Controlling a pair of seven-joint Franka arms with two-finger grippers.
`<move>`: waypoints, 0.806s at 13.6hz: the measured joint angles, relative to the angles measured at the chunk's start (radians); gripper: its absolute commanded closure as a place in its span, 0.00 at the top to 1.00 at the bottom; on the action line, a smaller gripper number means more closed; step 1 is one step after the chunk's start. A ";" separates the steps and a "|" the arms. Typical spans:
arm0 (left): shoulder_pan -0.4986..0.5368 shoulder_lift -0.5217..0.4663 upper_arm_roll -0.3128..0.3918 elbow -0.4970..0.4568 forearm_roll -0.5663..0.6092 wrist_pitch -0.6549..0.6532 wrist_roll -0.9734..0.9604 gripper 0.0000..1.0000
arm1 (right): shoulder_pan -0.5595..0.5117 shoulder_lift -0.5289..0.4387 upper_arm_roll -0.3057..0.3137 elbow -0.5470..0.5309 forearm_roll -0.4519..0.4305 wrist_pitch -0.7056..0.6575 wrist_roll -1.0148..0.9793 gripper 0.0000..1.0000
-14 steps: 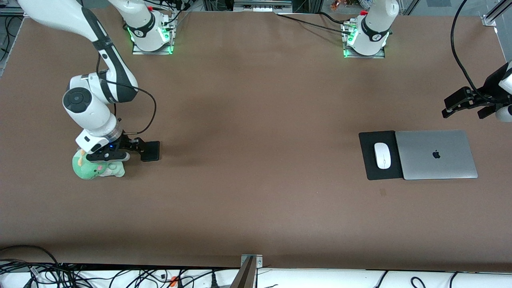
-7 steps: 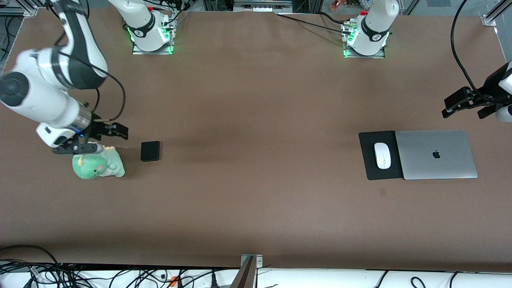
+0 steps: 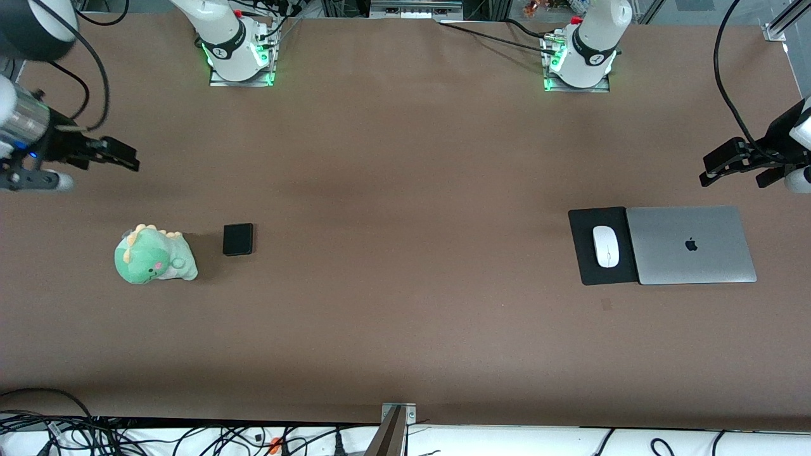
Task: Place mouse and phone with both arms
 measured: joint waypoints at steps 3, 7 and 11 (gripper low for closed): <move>0.000 0.000 0.000 0.000 0.000 0.000 0.000 1.00 | 0.020 -0.045 -0.032 0.014 0.000 -0.036 -0.001 1.00; 0.000 0.000 0.000 0.000 0.000 0.000 0.000 1.00 | 0.040 -0.077 -0.078 0.019 0.000 -0.055 -0.003 1.00; 0.000 0.000 0.000 0.000 0.000 0.000 0.000 1.00 | 0.043 -0.069 -0.086 0.071 0.000 -0.056 -0.006 1.00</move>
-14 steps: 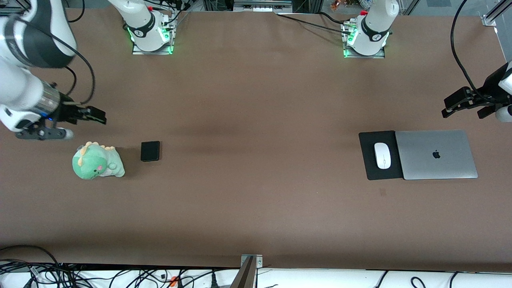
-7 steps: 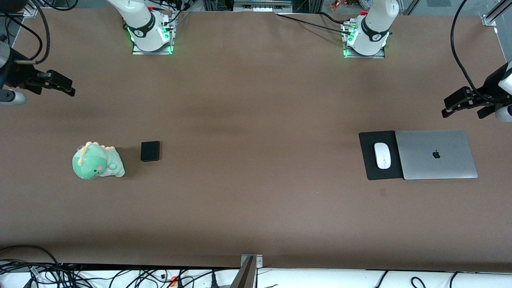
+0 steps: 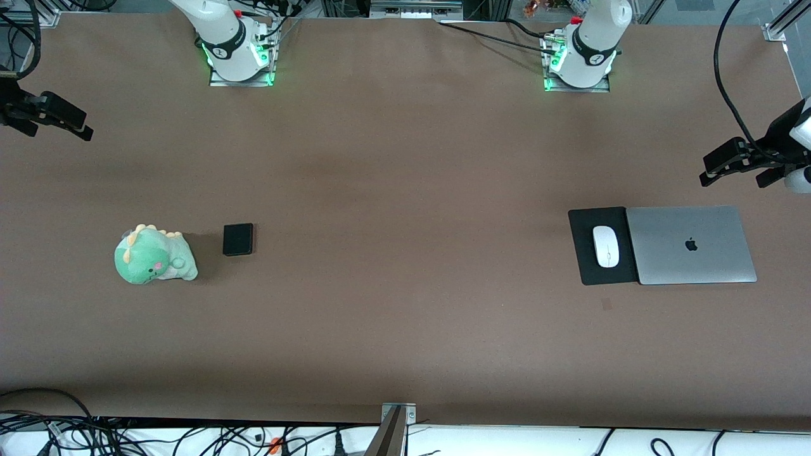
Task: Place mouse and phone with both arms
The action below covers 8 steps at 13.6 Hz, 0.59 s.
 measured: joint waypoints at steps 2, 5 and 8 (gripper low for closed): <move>0.000 0.000 0.000 0.000 0.000 0.000 0.000 1.00 | 0.006 0.003 0.000 0.008 0.000 -0.001 0.000 1.00; 0.000 0.000 0.000 0.000 0.000 0.000 0.000 1.00 | 0.013 0.003 0.001 0.008 0.000 -0.007 0.000 1.00; 0.000 0.000 0.000 0.000 0.000 0.000 0.000 1.00 | 0.015 0.004 0.001 0.008 0.000 -0.008 0.000 1.00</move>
